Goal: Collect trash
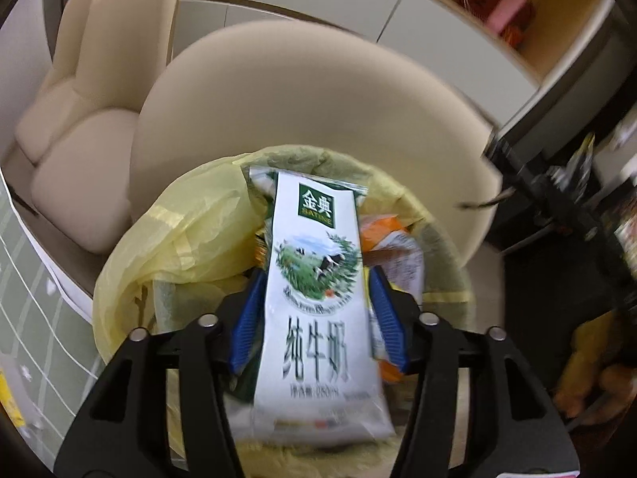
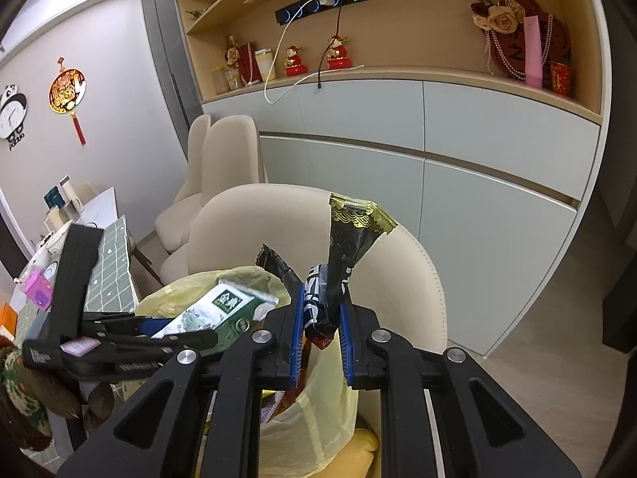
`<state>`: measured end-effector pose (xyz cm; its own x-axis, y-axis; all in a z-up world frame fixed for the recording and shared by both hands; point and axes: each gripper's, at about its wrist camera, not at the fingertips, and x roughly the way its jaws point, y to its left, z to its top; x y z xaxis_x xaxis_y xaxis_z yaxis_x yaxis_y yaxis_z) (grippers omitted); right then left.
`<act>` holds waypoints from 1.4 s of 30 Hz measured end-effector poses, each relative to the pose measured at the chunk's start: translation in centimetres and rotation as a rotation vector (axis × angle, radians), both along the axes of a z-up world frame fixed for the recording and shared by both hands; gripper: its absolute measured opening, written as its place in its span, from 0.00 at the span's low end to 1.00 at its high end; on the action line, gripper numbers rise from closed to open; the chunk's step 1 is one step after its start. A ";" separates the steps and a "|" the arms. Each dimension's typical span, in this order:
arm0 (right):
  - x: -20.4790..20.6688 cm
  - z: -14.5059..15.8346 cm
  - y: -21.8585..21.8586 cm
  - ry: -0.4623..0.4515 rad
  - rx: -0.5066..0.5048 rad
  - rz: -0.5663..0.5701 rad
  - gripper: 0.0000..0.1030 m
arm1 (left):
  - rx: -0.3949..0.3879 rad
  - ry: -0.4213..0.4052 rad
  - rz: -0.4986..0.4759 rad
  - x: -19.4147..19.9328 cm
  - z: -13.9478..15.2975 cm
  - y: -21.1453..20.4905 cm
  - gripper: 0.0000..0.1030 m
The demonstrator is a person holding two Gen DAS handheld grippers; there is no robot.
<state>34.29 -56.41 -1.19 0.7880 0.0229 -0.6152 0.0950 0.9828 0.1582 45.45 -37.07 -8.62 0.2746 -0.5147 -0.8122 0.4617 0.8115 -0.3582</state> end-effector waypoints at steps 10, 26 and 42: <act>3.3 -1.8 6.4 0.035 0.118 0.214 0.16 | -0.062 -0.127 0.216 -3.4 5.9 10.3 0.65; 5.9 -9.7 10.0 0.289 0.154 0.256 0.38 | 0.066 -0.176 0.473 -14.6 6.0 22.0 0.84; -13.8 0.0 17.3 0.023 0.032 0.208 0.43 | 0.161 -0.405 0.537 -28.2 8.9 28.3 0.85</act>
<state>20.46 -39.15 -1.14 0.7499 0.2035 -0.6295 -0.1052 0.9761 0.1901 17.25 -8.73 0.27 0.7555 -0.1042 -0.6469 0.0533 0.9938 -0.0978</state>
